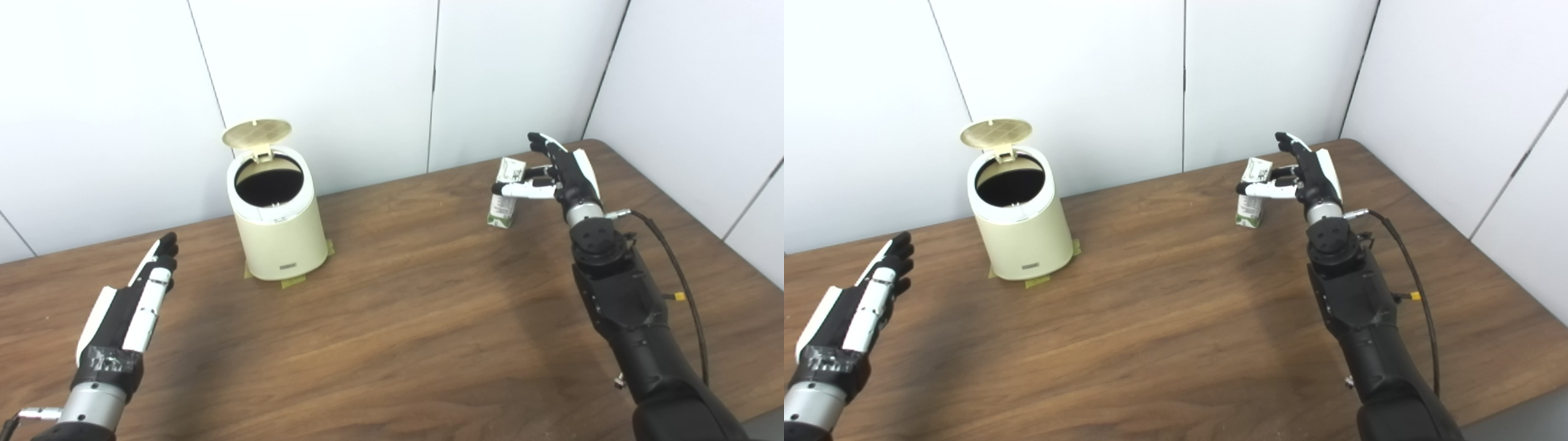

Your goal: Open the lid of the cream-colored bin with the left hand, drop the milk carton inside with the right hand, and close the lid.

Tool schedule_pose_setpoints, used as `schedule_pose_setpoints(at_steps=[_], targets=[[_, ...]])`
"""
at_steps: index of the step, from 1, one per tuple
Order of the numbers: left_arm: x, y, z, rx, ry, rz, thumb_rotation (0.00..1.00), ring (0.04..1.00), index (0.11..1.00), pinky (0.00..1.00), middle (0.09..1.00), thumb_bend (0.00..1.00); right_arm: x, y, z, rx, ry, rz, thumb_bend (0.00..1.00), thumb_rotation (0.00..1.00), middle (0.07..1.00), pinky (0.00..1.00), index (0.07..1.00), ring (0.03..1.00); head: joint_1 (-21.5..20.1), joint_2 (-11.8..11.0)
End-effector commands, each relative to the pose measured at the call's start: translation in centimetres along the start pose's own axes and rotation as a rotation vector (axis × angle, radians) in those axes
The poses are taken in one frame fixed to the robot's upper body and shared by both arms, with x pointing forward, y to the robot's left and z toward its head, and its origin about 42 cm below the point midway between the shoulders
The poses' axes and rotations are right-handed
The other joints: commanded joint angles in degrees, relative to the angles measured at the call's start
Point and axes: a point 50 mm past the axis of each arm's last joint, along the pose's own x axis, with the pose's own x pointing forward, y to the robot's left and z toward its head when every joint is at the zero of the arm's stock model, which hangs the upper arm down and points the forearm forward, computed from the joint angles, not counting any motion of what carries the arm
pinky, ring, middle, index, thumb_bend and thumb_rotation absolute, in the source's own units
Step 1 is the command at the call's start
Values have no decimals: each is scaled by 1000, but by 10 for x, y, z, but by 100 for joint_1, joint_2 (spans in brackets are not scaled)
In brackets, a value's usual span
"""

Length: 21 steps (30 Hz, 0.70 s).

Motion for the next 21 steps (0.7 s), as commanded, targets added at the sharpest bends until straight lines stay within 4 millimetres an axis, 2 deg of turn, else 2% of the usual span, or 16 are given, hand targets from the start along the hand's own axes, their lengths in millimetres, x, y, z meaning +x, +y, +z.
schedule_pose_setpoints(at_steps=[1, 5, 7, 12, 16, 21], targets=[[7, 8, 19, 24, -65, 11, 1000, 1000, 1000, 1000, 998, 273, 9, -11, 29, 3, -114, -43, 946, 134, 842, 446, 851, 625, 8, 2], [8, 9, 19, 21, -64, 10, 1000, 1000, 1000, 1000, 1000, 289, 11, -10, 24, -14, -106, -31, 948, 137, 818, 468, 823, 652, 29, 3], [9, 9, 19, 23, -65, 8, 1000, 1000, 1000, 1000, 1000, 292, 11, -9, 20, -16, -100, -31, 963, 135, 796, 547, 801, 726, 20, 7], [9, 10, 19, 28, -62, 5, 1000, 1000, 1000, 1000, 1000, 298, 10, -8, 12, -33, -91, -16, 967, 151, 740, 532, 762, 624, 13, 25], [9, 10, 19, 29, -62, 5, 1000, 1000, 1000, 1000, 1000, 294, 7, -6, 10, -18, -95, 4, 961, 118, 711, 611, 735, 666, 18, 35], [9, 10, 20, 28, -63, 8, 1000, 1000, 1000, 1000, 1000, 288, 5, -5, 7, -45, -106, 1, 955, 104, 670, 638, 695, 666, 33, 47]])
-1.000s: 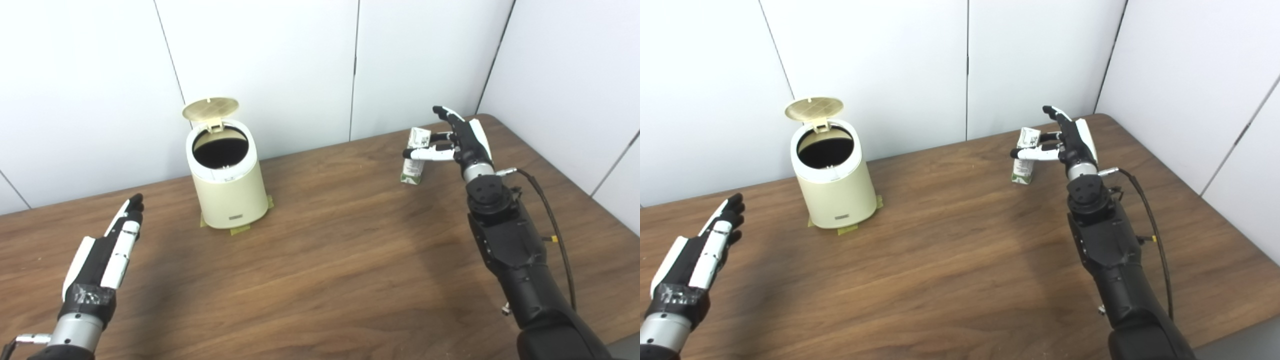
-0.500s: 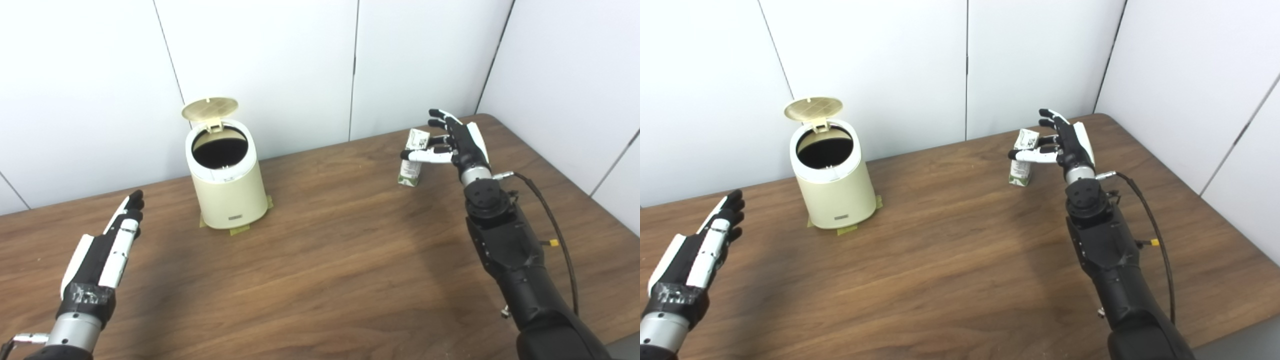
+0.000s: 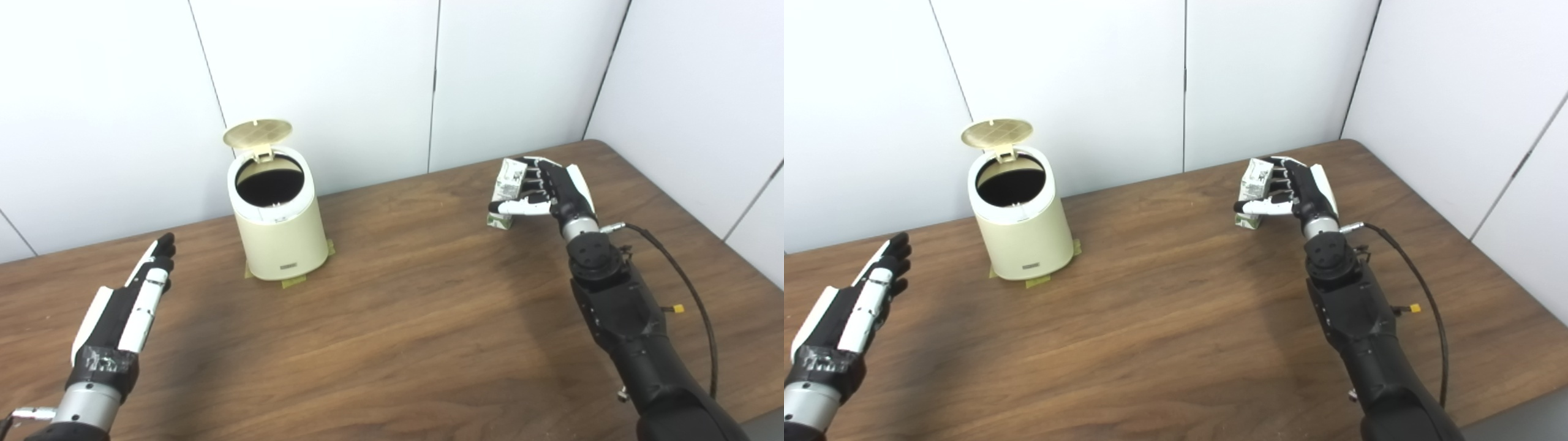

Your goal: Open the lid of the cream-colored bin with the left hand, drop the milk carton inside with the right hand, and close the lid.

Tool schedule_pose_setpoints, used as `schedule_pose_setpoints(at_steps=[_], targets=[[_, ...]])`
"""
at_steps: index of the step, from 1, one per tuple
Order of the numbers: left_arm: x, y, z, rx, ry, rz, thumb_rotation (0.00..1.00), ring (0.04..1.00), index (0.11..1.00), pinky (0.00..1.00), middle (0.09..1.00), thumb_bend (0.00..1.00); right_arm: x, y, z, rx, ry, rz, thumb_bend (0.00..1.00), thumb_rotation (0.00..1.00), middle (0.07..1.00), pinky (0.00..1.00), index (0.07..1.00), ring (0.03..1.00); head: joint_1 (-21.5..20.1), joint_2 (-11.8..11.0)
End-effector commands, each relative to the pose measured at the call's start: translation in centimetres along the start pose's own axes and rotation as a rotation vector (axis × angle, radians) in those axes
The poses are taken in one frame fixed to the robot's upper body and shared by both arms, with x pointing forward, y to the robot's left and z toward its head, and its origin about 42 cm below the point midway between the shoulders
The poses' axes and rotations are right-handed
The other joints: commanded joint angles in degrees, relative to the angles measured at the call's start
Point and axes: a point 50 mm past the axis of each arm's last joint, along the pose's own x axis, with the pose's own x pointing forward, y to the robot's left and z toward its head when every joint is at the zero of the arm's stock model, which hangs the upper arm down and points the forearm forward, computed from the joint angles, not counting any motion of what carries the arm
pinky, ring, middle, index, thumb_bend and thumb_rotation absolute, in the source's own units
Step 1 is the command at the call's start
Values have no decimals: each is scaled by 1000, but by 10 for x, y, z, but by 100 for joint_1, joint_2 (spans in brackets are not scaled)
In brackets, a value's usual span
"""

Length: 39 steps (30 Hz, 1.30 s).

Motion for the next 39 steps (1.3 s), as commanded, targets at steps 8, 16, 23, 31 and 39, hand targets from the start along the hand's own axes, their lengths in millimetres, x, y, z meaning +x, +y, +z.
schedule_pose_setpoints(at_steps=[8, 16, 23, 31, 39], targets=[[8, 5, 20, 22, -70, 7, 1000, 1000, 1000, 1000, 1000, 277, 8, -19, 23, -64, -139, -99, 891, 90, 604, 569, 641, 597, -5, 14], [9, 4, 18, 31, -59, -5, 1000, 1000, 1000, 1000, 1000, 277, 3, -15, 22, -36, -189, -241, 525, 0, 489, 364, 498, 414, -21, 40], [8, 3, 16, 48, -47, -3, 1000, 1000, 1000, 1000, 1000, 318, 0, -11, 27, -26, -213, -297, 519, 0, 490, 359, 504, 397, -4, 34], [4, -2, 14, 43, -41, -11, 1000, 1000, 1000, 1000, 1000, 332, -15, 1, 53, 10, -249, -337, 513, 0, 486, 305, 538, 375, 178, -22], [2, -12, 7, 44, -11, 3, 1000, 998, 1000, 1000, 990, 371, -46, 13, 101, 71, -407, -301, 512, 0, 470, 276, 548, 368, 744, -93]])
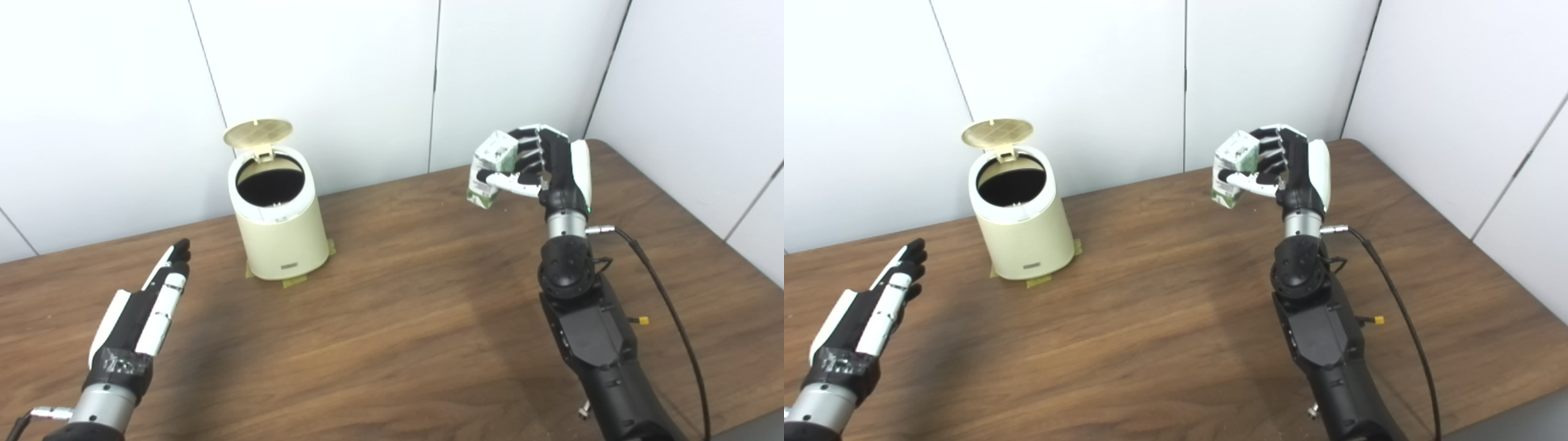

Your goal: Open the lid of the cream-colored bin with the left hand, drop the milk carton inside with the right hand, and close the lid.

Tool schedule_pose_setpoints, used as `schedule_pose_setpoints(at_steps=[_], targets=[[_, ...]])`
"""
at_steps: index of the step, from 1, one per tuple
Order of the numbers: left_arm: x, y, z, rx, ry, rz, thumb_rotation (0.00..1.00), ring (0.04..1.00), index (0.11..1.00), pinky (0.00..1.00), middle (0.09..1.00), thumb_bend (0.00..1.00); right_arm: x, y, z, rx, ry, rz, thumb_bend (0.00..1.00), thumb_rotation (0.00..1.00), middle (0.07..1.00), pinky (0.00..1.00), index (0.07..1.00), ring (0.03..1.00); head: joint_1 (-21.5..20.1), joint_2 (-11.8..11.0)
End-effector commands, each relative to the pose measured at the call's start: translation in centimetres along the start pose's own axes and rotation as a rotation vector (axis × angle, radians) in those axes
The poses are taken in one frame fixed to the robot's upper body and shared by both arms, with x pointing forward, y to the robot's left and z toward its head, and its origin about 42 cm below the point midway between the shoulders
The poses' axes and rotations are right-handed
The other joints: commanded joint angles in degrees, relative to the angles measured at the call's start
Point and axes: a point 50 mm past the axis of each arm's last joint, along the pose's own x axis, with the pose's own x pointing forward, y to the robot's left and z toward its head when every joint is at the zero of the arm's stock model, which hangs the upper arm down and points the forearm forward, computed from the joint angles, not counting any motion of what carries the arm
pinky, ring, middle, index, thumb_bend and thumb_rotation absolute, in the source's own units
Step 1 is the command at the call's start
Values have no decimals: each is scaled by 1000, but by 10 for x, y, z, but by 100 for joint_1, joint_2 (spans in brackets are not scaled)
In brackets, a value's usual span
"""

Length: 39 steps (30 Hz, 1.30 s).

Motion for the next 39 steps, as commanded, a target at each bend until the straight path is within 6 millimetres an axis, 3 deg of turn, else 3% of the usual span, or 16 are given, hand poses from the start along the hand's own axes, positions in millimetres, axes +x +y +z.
schedule_pose_setpoints(at_steps=[1, 8, 18, 22, 28, 39], targets=[[3, -1, 11, 10, -38, 29, 1000, 996, 1000, 1000, 989, 378, 11, -6, 38, 19, -150, -31, 511, 0, 472, 276, 549, 366, 205, -6], [-2, -12, 4, -16, -13, 53, 1000, 997, 1000, 1000, 980, 414, -7, 12, 94, 102, -288, 28, 513, 0, 485, 294, 534, 367, 663, -78], [-8, -24, -7, -50, -16, 121, 1000, 982, 986, 1000, 957, 462, -13, 58, 136, 236, -378, 135, 514, 0, 485, 323, 541, 380, 1204, -218], [-11, -31, -10, -74, -22, 134, 1000, 982, 987, 1000, 957, 434, -15, 78, 156, 290, -389, 169, 510, 0, 477, 284, 550, 355, 1417, -291], [-17, -36, -13, -92, -33, 145, 1000, 981, 996, 999, 965, 407, -19, 104, 173, 328, -371, 223, 511, 0, 472, 293, 549, 360, 1604, -378], [-22, -43, -19, -109, -25, 160, 1000, 974, 1000, 982, 975, 488, -19, 151, 188, 338, -385, 295, 509, 0, 474, 289, 554, 355, 1788, -441]])
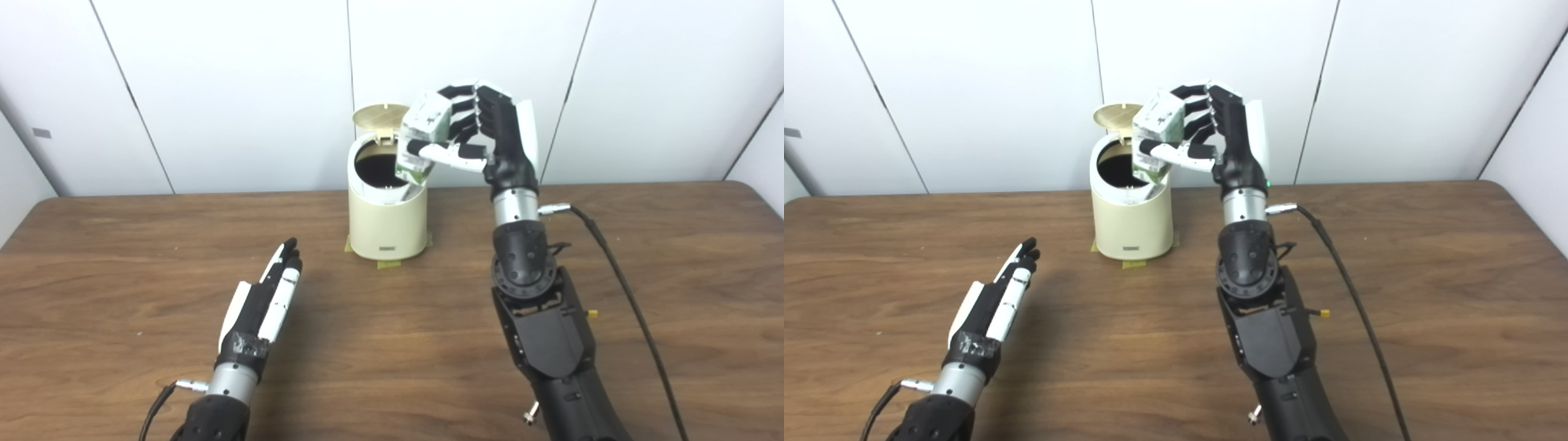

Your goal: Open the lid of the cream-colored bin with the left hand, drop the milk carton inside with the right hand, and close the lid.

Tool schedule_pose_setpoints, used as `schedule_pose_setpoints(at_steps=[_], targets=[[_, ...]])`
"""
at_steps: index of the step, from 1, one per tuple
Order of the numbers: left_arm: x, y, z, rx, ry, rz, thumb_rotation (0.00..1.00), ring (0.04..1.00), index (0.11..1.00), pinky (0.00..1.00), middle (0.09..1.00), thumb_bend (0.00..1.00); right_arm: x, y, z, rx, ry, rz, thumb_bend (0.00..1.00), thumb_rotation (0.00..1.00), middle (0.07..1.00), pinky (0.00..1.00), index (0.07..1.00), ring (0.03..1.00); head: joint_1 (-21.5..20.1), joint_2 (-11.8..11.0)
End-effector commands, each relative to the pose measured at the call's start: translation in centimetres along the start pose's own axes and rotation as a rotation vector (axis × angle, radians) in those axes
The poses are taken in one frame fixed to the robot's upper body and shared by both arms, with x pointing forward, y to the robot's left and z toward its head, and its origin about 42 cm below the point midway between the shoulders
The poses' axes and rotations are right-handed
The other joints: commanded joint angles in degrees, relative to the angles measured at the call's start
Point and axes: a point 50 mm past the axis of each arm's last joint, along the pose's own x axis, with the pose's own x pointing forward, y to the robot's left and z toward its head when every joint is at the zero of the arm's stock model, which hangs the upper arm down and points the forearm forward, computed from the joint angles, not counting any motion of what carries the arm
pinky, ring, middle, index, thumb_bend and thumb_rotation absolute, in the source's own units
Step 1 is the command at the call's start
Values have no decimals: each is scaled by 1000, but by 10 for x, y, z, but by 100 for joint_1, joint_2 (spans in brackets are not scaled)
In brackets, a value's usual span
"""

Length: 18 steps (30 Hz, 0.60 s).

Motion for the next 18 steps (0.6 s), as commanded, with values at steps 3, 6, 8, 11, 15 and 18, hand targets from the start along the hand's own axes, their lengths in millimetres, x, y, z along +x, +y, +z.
schedule_pose_setpoints(at_steps=[3, 6, 8, 11, 15, 18], targets=[[2, -2, 11, -11, -66, 17, 1000, 966, 996, 987, 972, 479, 25, 11, 33, 34, -174, -23, 509, 0, 474, 284, 553, 356, 50, 3], [1, -4, 11, -26, -63, 20, 1000, 968, 997, 994, 973, 473, 27, 19, 29, 51, -168, -14, 509, 0, 471, 282, 552, 355, 102, -11], [0, -5, 11, -35, -61, 22, 1000, 971, 997, 992, 973, 465, 28, 23, 27, 57, -162, -10, 510, 0, 468, 286, 548, 355, 113, -16], [-2, -5, 10, -38, -56, 22, 1000, 981, 998, 998, 978, 462, 31, 28, 23, 56, -162, -9, 513, 0, 465, 286, 534, 356, 128, -37], [-3, -5, 9, -39, -51, 29, 1000, 984, 997, 1000, 974, 448, 37, 33, 19, 49, -165, -9, 513, 0, 471, 286, 534, 359, 153, -64], [-5, -4, 9, -28, -51, 30, 1000, 982, 995, 995, 971, 435, 40, 34, 17, 56, -165, -16, 513, 0, 481, 290, 532, 365, 156, -81]])
